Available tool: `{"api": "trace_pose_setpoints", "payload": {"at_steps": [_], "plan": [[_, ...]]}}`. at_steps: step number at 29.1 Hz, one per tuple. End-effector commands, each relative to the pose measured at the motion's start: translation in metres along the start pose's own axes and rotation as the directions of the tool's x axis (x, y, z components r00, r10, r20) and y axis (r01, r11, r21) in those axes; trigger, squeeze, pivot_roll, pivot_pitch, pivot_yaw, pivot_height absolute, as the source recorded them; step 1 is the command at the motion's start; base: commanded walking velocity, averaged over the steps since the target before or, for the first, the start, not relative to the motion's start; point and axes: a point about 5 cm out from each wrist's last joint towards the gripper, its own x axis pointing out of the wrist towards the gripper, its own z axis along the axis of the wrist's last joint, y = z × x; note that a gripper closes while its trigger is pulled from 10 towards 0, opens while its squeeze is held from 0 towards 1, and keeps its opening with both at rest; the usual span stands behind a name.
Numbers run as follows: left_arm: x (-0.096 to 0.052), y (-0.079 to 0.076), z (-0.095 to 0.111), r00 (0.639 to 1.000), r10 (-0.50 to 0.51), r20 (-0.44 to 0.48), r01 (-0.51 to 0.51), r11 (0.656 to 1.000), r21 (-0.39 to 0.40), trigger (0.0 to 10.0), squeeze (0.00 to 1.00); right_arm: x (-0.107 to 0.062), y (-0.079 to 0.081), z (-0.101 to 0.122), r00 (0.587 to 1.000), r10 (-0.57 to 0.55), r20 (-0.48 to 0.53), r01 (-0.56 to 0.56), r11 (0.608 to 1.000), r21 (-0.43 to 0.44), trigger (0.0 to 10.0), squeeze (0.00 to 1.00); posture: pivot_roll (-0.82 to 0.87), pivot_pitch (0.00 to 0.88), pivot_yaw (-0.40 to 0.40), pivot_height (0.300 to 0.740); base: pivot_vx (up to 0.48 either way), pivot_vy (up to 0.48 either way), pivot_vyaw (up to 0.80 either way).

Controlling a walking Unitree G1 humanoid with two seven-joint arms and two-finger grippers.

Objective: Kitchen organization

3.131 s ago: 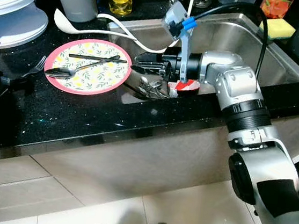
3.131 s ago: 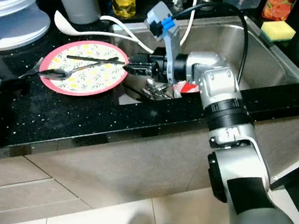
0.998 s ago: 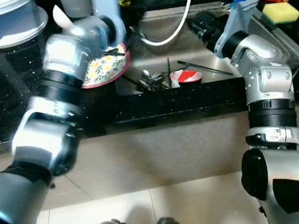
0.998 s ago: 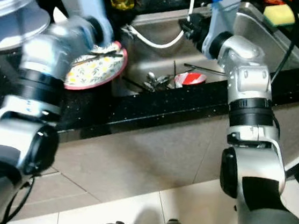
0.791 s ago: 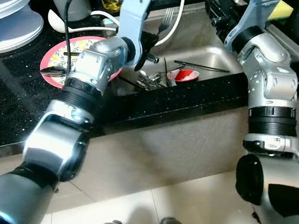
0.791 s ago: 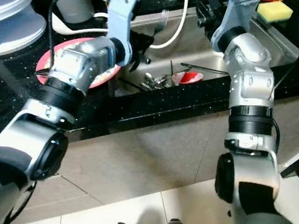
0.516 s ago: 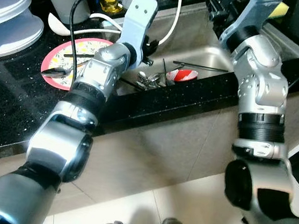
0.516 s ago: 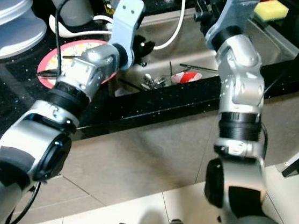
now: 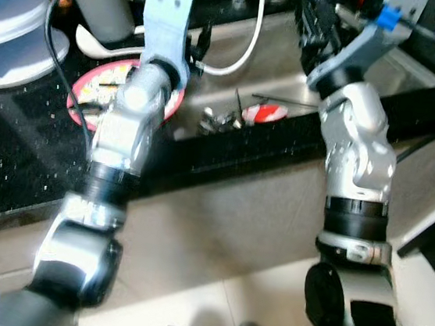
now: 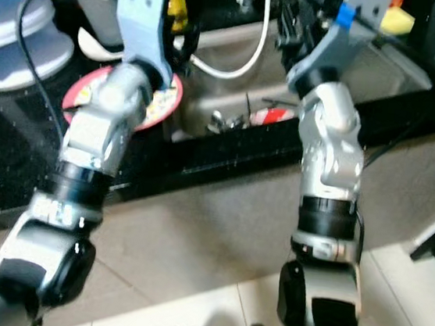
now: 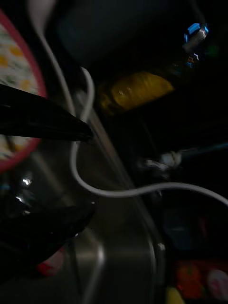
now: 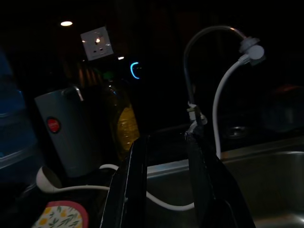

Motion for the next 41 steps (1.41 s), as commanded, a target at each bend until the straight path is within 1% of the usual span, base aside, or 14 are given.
{"api": "trace_pose_setpoints", "payload": {"at_steps": [1, 4, 8, 9, 11, 13, 14, 19, 21, 24, 25, 26, 32, 41], "plan": [[-0.004, 0.000, 0.002, 1.000, 0.025, 0.001, -0.025, 0.999, 0.021, 10.0, 0.00, 0.000, 0.008, 0.001, 1.000, 0.024, 0.007, -0.025, 1.000, 0.011, 10.0, 0.00, 0.00, 0.047, 0.106, 0.740, 0.000, 0.000, 0.00], [-0.013, 0.005, -0.005, 0.998, 0.063, -0.019, -0.063, 0.998, 0.030, 10.0, 0.00, 0.001, 0.011, -0.002, 0.999, 0.034, -0.002, -0.034, 0.999, 0.011, 10.0, 0.00, 0.01, 0.041, 0.099, 0.740, 0.000, 0.000, 0.00], [-0.016, 0.012, -0.007, 0.995, 0.092, -0.028, -0.091, 0.995, 0.036, 10.0, 0.00, 0.001, 0.012, -0.002, 0.999, 0.038, -0.002, -0.038, 0.999, 0.011, 10.0, 0.00, 0.01, 0.036, 0.094, 0.740, 0.000, 0.000, 0.00], [-0.020, 0.018, -0.006, 0.992, 0.124, -0.031, -0.123, 0.991, 0.045, 10.0, 0.00, 0.002, 0.012, -0.003, 0.999, 0.041, -0.004, -0.041, 0.999, 0.015, 10.0, 0.00, 0.04, 0.032, 0.072, 0.740, 0.000, 0.000, 0.00], [-0.020, 0.018, -0.006, 0.992, 0.124, -0.031, -0.123, 0.991, 0.045, 10.0, 0.00, 0.002, 0.012, -0.003, 0.999, 0.041, -0.004, -0.041, 0.999, 0.015, 10.0, 0.00, 0.04, 0.032, 0.072, 0.740, 0.000, 0.000, 0.00], [-0.032, 0.026, -0.004, 0.980, 0.194, -0.039, -0.192, 0.980, 0.055, 10.0, 0.00, 0.006, 0.014, -0.007, 0.999, 0.046, -0.019, -0.045, 0.999, 0.029, 10.0, 0.00, 0.05, 0.031, 0.051, 0.740, 0.000, 0.000, 0.00], [-0.037, 0.028, -0.005, 0.975, 0.219, -0.049, -0.216, 0.975, 0.052, 10.0, 0.00, 0.008, 0.017, -0.008, 0.998, 0.052, -0.022, -0.051, 0.998, 0.033, 10.0, 0.00, 0.04, 0.032, 0.053, 0.740, 0.000, 0.000, 0.00], [-0.041, 0.027, -0.011, 0.963, 0.257, -0.081, -0.255, 0.966, 0.040, 10.0, 0.00, 0.010, 0.021, -0.007, 0.998, 0.066, -0.018, -0.066, 0.998, 0.022, 10.0, 0.00, 0.03, 0.029, 0.055, 0.740, 0.000, 0.000, 0.00], [-0.039, 0.029, -0.014, 0.951, 0.289, -0.109, -0.286, 0.957, 0.044, 10.0, 0.00, 0.008, 0.021, -0.007, 0.998, 0.067, -0.020, -0.067, 0.998, 0.016, 10.0, 0.00, 0.03, 0.028, 0.053, 0.740, 0.000, 0.000, 0.00], [-0.038, 0.041, -0.023, 0.907, 0.382, -0.177, -0.373, 0.924, 0.078, 10.0, 0.00, 0.002, 0.016, -0.011, 0.998, 0.047, -0.042, -0.047, 0.999, 0.008, 10.0, 0.00, 0.01, 0.022, 0.054, 0.740, 0.000, 0.000, 0.00], [-0.038, 0.041, -0.023, 0.907, 0.382, -0.177, -0.373, 0.924, 0.078, 10.0, 0.00, 0.002, 0.016, -0.011, 0.998, 0.047, -0.042, -0.047, 0.999, 0.008, 10.0, 0.00, 0.01, 0.022, 0.054, 0.740, 0.000, 0.000, 0.00], [-0.039, 0.047, -0.027, 0.889, 0.412, -0.200, -0.398, 0.911, 0.109, 10.0, 0.00, 0.002, 0.016, -0.012, 0.998, 0.047, -0.046, -0.048, 0.999, -0.005, 10.0, 0.00, 0.00, 0.022, 0.065, 0.740, 0.000, 0.000, 0.00], [-0.042, 0.048, -0.028, 0.885, 0.413, -0.213, -0.395, 0.910, 0.126, 10.0, 0.00, 0.000, 0.016, -0.014, 0.996, 0.061, -0.061, -0.065, 0.996, -0.064, 10.0, 0.00, 0.00, 0.016, 0.070, 0.740, 0.000, 0.000, 0.00], [-0.045, 0.040, -0.025, 0.895, 0.390, -0.216, -0.374, 0.920, 0.115, 10.0, 0.00, -0.005, 0.015, -0.021, 0.997, 0.038, -0.073, -0.041, 0.998, -0.045, 10.0, 0.00, 0.01, 0.004, 0.084, 0.740, 0.000, 0.000, 0.00]]}}
